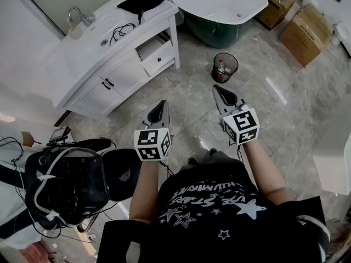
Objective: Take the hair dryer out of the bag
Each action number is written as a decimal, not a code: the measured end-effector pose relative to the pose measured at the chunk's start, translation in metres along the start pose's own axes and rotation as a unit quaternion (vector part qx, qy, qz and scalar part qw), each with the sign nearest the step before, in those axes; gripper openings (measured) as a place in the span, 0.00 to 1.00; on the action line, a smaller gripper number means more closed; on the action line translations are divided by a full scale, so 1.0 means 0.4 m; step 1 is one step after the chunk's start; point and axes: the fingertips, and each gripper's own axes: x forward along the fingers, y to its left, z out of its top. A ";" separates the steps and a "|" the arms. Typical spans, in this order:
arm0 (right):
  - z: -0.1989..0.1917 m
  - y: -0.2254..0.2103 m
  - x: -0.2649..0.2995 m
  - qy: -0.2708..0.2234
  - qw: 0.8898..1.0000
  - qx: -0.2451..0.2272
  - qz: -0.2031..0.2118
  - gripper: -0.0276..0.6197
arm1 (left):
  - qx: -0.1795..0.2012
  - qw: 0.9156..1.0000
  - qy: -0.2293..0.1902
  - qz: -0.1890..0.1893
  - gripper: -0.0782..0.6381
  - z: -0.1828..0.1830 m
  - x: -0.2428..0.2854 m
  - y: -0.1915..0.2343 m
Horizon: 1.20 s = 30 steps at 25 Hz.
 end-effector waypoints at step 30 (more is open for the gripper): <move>-0.074 -0.214 0.238 0.013 0.998 0.056 0.001 0.05 | -0.012 0.999 0.024 0.026 0.12 0.014 0.208 0.115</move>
